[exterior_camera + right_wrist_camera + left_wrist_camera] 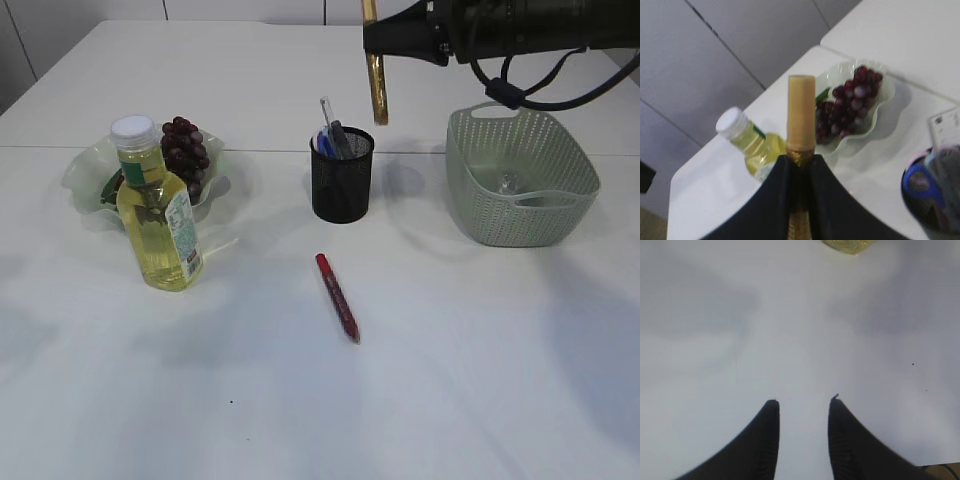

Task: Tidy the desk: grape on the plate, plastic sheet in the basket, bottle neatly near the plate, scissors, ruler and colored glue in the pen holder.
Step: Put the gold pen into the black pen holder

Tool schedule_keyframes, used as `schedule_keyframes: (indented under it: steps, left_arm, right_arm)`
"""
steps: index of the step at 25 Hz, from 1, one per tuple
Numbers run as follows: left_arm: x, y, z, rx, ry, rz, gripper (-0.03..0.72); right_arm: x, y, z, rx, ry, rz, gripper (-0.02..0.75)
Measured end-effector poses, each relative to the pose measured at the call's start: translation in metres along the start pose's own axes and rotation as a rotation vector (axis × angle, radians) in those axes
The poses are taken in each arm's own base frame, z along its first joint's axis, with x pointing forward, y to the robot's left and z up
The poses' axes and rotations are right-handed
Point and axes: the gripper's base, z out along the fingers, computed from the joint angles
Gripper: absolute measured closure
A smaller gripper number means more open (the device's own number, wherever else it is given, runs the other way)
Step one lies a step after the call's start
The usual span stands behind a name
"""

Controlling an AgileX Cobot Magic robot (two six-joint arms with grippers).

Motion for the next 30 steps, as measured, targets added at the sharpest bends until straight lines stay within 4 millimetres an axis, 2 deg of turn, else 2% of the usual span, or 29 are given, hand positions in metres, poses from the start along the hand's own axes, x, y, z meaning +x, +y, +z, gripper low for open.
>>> schedule_keyframes:
  steps: [8, 11, 20, 30]
  left_arm:
    - [0.000, -0.002, 0.000, 0.025, 0.004, -0.017, 0.442]
    - [0.001, -0.004, 0.000, 0.040, 0.007, -0.028, 0.442]
    - [0.003, -0.006, 0.000, 0.064, 0.032, -0.044, 0.442]
    - [0.003, -0.006, 0.000, 0.065, 0.039, -0.045, 0.442]
  right_arm:
    - [-0.016, -0.009, -0.004, 0.090, -0.184, -0.211, 0.651]
    - [-0.016, -0.018, 0.000, 0.107, -0.248, -0.263, 0.651]
    - [0.008, -0.062, 0.022, 0.142, -0.228, -0.347, 0.651]
    - [0.027, -0.087, 0.043, 0.134, -0.211, -0.327, 0.651]
